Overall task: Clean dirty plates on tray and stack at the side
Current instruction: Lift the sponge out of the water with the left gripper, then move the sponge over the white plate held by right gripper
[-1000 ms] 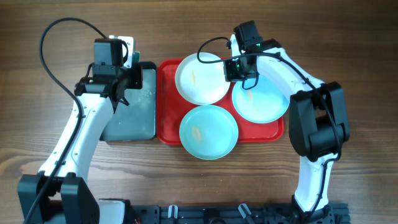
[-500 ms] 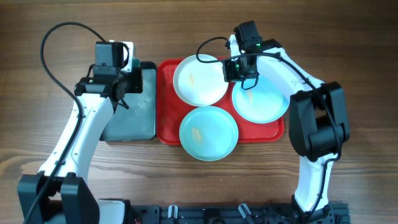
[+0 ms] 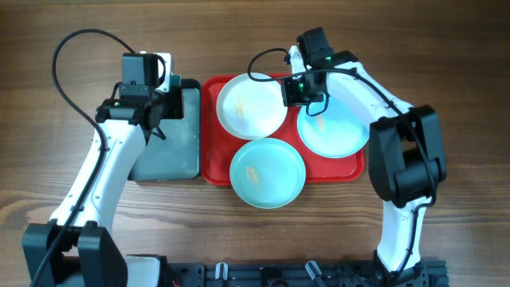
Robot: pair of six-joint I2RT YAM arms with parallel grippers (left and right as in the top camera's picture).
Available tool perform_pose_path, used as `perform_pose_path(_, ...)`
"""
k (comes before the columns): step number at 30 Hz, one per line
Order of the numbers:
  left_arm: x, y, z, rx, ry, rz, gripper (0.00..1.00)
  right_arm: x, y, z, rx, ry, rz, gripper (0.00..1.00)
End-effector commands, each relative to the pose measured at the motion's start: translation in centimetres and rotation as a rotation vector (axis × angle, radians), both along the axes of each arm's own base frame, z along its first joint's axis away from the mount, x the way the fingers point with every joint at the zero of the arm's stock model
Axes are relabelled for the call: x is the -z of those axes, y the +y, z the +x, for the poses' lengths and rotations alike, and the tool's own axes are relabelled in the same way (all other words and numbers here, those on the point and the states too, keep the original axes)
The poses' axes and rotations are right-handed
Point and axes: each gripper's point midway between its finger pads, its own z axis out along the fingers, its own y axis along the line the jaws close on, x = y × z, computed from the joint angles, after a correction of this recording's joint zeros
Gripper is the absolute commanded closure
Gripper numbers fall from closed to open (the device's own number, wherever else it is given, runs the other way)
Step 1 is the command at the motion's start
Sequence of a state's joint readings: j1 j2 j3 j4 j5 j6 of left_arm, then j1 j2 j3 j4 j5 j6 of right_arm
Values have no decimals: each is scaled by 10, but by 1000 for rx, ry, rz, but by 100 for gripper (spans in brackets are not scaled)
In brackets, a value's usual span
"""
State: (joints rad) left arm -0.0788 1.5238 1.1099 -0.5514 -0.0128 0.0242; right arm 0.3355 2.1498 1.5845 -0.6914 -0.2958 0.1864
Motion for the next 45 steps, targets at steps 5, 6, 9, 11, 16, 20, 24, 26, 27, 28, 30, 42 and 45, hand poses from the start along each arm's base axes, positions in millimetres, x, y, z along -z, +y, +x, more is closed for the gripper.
perform_pose_path(5, -4, -4, 4, 58, -23, 23, 96, -1, 15, -1, -7, -1, 27, 96)
perform_pose_path(6, -4, -4, 4, 58, -23, 23, 96, -1, 15, -1, -8, -4, 25, 96)
perform_pose_path(9, -4, -4, 4, 58, -23, 23, 96, -1, 16, -1, -9, -7, 27, 96)
perform_pose_path(11, -4, -4, 4, 58, -23, 23, 96, -1, 16, -1, -9, -7, 27, 96)
perform_pose_path(16, -4, -4, 3, 57, -22, 23, 96, -1, 16, -1, -8, -7, 27, 96)
perform_pose_path(20, -3, -4, 2, 58, -16, 23, 96, -1, 16, -1, -9, -7, 27, 96)
perform_pose_path(24, -3, -3, 2, 57, -15, 24, 96, -1, 16, -1, -9, -6, 27, 96)
perform_pose_path(26, -5, -1, 5, 47, -30, 36, 96, -1, 16, -1, -8, -6, 27, 96)
perform_pose_path(27, -9, 4, 10, 31, -52, 58, 96, -1, 16, -1, -8, -6, 27, 96)
perform_pose_path(28, -13, 9, 15, 9, -80, 83, 96, -1, 16, -1, -8, -6, 27, 96)
perform_pose_path(30, -23, 18, 25, -31, -138, 126, 96, -1, 16, -1, -9, -5, 28, 96)
perform_pose_path(42, -25, -77, 24, 93, -145, -177, 96, -2, 32, -7, -36, -8, 38, 96)
perform_pose_path(45, -6, -96, 20, 111, -91, -189, 96, -2, 35, -8, -43, -12, 39, 96)
